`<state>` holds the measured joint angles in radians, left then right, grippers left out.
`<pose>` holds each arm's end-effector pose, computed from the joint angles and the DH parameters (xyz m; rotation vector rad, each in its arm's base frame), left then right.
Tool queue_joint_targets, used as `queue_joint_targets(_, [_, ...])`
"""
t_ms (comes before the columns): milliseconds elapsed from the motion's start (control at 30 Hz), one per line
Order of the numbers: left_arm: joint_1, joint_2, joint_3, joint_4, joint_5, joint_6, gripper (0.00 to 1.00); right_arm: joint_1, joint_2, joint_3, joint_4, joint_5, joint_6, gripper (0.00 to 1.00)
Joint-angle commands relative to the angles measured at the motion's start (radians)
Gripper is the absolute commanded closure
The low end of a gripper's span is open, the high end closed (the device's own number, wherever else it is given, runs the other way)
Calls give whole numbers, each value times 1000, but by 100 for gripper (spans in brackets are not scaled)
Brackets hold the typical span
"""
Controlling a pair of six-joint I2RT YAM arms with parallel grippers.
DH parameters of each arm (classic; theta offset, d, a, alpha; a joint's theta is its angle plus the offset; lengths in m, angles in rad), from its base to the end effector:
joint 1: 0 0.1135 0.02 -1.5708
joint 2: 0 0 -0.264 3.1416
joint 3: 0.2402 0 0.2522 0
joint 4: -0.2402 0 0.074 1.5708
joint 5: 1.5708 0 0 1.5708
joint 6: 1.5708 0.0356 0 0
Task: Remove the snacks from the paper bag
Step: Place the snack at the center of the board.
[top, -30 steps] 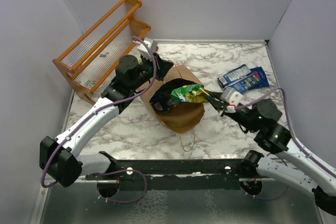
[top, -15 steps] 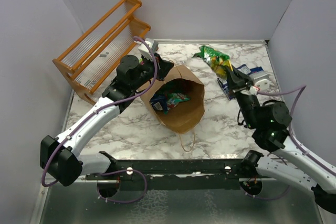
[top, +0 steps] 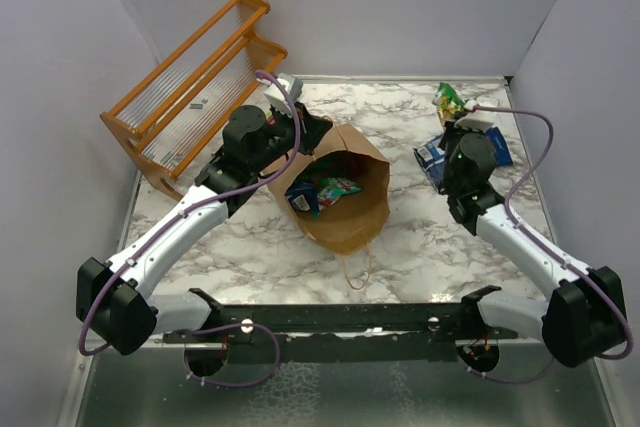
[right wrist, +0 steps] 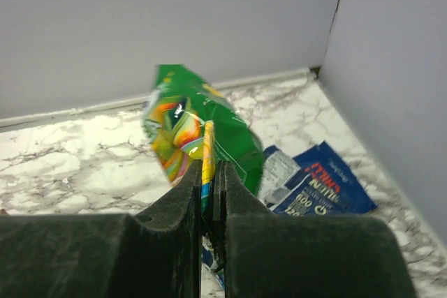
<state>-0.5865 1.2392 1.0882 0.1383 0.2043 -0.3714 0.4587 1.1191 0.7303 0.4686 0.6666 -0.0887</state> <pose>0.2410 -0.1688 0.3842 0.3432 1.6225 -0.9009 0.2391 0.0935 0.3218 0.1284 1.5059 -0.1996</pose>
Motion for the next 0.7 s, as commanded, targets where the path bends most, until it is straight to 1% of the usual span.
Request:
queue_joint_targets(0, [-8,8,31,-5,-8,8,100,-163,71,-26,-45,-272,455,98])
queue_joint_targets(100, [-10,14,31,-5,-4,5,100,-289,129,-49,-34,-458,641,98])
queue_joint_targets(167, [-12,15,31,-4,-1,3,100,-362,178,-55,-20,-551,759,98])
queue_joint_targets(333, [-15,16,32,-3,-2,3,100,-481,285,-24,8,-756,899,98])
queue_joint_targets(467, [-16,16,31,-4,0,2,100,-533,354,-20,21,-778,947,98])
queue_joint_targets(633, [-18,14,31,-3,-2,3,100,-637,447,-23,-16,-791,963,98])
queue_joint_targets(667, [-19,15,32,-4,-3,5,100,-653,461,-23,-29,-799,967,97])
